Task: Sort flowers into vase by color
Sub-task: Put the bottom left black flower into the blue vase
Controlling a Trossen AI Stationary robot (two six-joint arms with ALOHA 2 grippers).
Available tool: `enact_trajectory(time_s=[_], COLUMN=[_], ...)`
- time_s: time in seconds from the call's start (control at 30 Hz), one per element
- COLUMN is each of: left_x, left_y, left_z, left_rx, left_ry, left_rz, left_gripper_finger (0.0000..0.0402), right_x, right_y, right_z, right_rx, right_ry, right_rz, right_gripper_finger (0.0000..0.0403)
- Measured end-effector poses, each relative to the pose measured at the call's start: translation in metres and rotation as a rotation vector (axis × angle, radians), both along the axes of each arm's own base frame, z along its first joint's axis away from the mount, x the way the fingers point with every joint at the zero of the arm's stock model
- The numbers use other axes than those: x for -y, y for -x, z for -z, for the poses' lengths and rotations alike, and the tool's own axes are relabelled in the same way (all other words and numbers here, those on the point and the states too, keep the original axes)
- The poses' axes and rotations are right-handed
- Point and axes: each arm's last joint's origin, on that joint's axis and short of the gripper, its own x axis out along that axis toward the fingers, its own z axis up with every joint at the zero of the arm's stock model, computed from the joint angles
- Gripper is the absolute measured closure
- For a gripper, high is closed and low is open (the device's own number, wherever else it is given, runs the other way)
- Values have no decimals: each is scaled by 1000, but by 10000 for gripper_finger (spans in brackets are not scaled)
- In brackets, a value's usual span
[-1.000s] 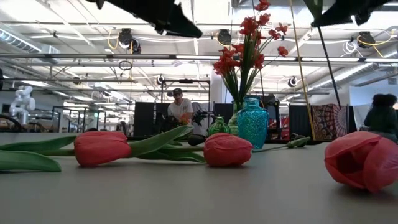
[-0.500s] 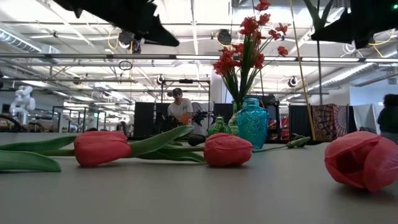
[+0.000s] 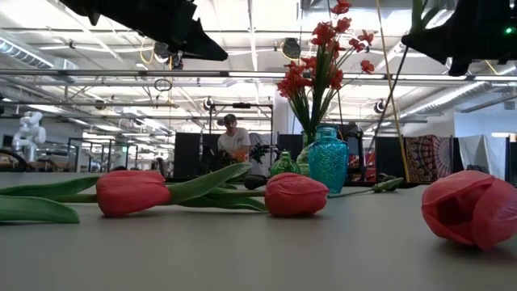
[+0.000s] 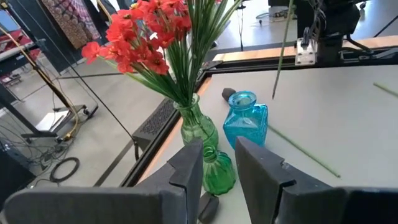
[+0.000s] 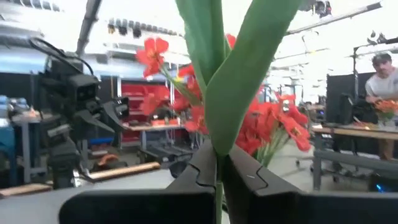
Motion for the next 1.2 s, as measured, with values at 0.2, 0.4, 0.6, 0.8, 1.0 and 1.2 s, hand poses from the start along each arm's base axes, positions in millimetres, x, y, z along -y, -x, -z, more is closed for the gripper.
enact_trajectory(time_s=[0.2,0.4,0.6,0.8,1.0,1.2], left_x=[0,0,0,0,0,0], left_y=[0,0,0,0,0,0], left_z=[0,0,-1,-1,0,0], left_rx=[2,5,6,6,6,2], left_ry=[0,0,1,1,2,2], left_rz=[0,2,3,3,3,4], left_gripper_finger=[299,299,299,299,299,299], right_x=[6,12,18,23,25,25], right_y=[-1,-5,-7,-10,-24,-38], right_z=[-3,-2,-7,-26,-35,-28], right_rx=[35,44,92,125,70,34], right_ry=[30,57,104,155,148,137], right_rz=[4,5,-12,-20,-57,-64], right_gripper_finger=[402,402,402,402,403,403])
